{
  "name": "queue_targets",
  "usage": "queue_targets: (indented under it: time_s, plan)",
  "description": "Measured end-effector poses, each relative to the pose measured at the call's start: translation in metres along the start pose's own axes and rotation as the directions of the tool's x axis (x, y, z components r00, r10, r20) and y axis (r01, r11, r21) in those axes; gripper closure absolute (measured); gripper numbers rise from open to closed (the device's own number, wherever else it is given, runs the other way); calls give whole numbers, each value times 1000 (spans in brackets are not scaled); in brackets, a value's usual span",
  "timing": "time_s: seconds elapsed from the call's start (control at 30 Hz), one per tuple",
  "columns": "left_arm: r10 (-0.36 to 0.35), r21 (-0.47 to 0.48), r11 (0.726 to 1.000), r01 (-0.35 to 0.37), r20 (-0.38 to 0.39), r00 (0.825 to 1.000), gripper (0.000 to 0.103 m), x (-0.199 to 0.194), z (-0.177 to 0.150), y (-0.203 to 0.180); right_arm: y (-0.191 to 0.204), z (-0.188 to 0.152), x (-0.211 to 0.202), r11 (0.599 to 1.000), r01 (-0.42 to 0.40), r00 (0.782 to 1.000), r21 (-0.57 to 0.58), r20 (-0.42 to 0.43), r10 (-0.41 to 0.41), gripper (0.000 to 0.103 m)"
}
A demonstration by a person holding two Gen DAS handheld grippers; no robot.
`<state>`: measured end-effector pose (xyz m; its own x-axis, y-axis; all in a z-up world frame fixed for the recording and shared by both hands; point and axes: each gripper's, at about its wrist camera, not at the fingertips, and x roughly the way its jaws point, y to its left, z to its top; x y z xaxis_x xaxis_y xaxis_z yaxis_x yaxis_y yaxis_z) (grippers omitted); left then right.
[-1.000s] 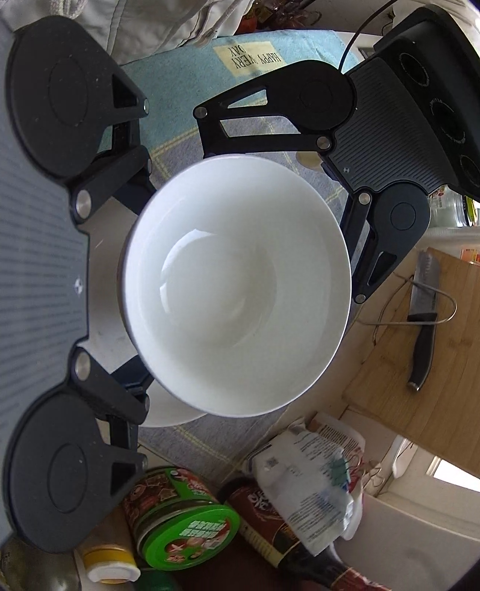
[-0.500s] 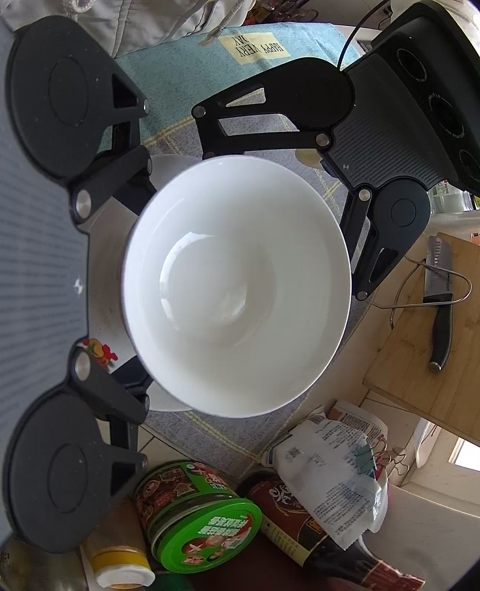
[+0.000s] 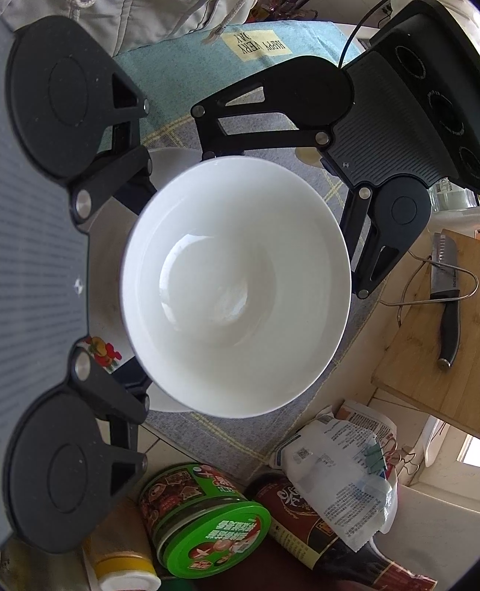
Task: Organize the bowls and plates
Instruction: 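Lower the bowl stack onto the flower-print plate stack, then open the right gripper and pull it back from the bowls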
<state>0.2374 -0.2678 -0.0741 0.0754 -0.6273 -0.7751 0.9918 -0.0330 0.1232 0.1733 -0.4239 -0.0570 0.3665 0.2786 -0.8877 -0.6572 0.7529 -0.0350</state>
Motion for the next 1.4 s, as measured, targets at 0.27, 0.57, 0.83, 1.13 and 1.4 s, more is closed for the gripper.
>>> queue_targets:
  time_s: [0.27,0.57,0.83,1.13,1.4]
  plan:
    - [-10,-12,1000,10,-10,1000,23,4,-1,0,1,-1,4,1000,-14,1000,10,-13,14,19]
    - [9,-4,1000,-9,-4,1000,22,4,-2,-2,0,-1,3,1000,-3,1000,0,-10,3,19]
    - [53,-6,999,-53,14,998,5,-1,-6,-8,3,-1,1,1000,-7,1000,23,9,7,5]
    - [196,-163,969,-186,51,979,4,-34,-23,-14,11,-6,-5,999,37,999,-39,-26,-38,1]
    - [408,-357,874,-331,169,897,1,-93,-46,-36,25,-16,-17,988,150,985,-26,-77,-152,0]
